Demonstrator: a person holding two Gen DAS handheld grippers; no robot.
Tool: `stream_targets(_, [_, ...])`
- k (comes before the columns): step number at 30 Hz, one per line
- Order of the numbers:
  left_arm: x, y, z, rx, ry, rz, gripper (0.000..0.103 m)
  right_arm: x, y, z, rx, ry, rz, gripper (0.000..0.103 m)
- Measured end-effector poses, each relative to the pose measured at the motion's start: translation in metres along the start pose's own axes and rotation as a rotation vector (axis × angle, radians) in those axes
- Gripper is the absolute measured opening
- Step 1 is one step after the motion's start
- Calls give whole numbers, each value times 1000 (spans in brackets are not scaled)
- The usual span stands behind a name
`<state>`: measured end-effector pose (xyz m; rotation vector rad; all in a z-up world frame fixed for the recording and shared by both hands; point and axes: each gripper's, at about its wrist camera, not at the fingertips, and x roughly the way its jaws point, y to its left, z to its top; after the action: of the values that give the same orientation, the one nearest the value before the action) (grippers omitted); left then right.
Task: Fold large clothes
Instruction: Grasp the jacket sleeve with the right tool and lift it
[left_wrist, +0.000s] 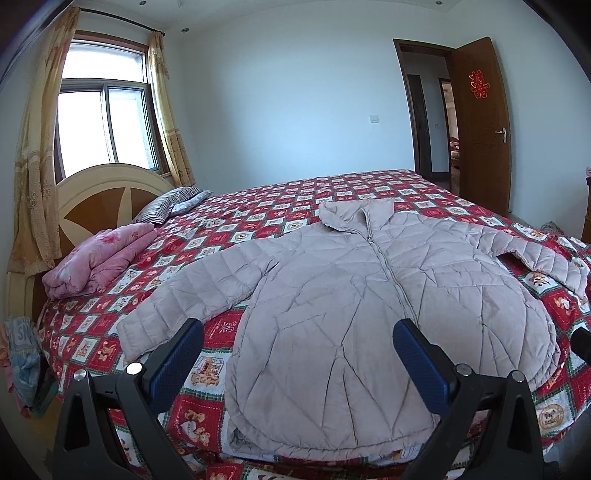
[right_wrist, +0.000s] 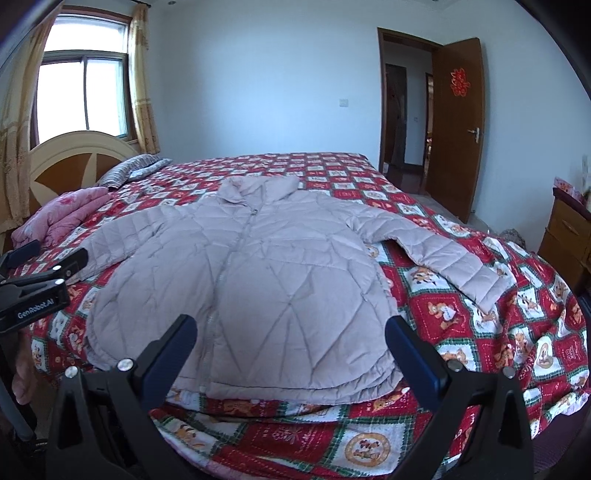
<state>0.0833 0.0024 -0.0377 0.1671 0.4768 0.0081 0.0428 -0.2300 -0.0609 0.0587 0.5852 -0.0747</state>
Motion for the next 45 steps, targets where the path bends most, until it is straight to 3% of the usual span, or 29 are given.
stream_targets(5, [55, -9, 10, 0, 31, 9, 102, 47, -59, -1, 92, 76, -122, 103])
stream_targets(14, [154, -27, 37, 23, 61, 45, 102, 108, -196, 7, 378, 189, -320, 86])
stream_targets(23, [237, -28, 47, 24, 142, 116, 102, 139, -278, 4, 596, 240, -389, 80])
stream_targets(26, [255, -23, 49, 29, 147, 153, 102, 146, -284, 2, 625, 253, -365, 73])
stream_targets(28, [268, -19, 50, 30, 165, 167, 102, 149, -281, 4, 618, 245, -339, 56])
stream_targets(29, [274, -16, 50, 24, 178, 169, 102, 151, -279, 6, 600, 247, -344, 53])
stream_targets(31, [286, -10, 50, 9, 207, 174, 102, 158, -277, 8, 565, 255, -345, 31])
stream_targets(33, [296, -1, 51, -14, 231, 173, 102, 162, -277, 13, 541, 261, -324, 17])
stream_targets(39, [304, 19, 57, -52, 240, 182, 102, 150, -275, 43, 479, 213, -388, 12])
stream_targets(45, [312, 40, 64, -91, 245, 183, 102, 140, -231, 99, 305, 103, -398, 12])
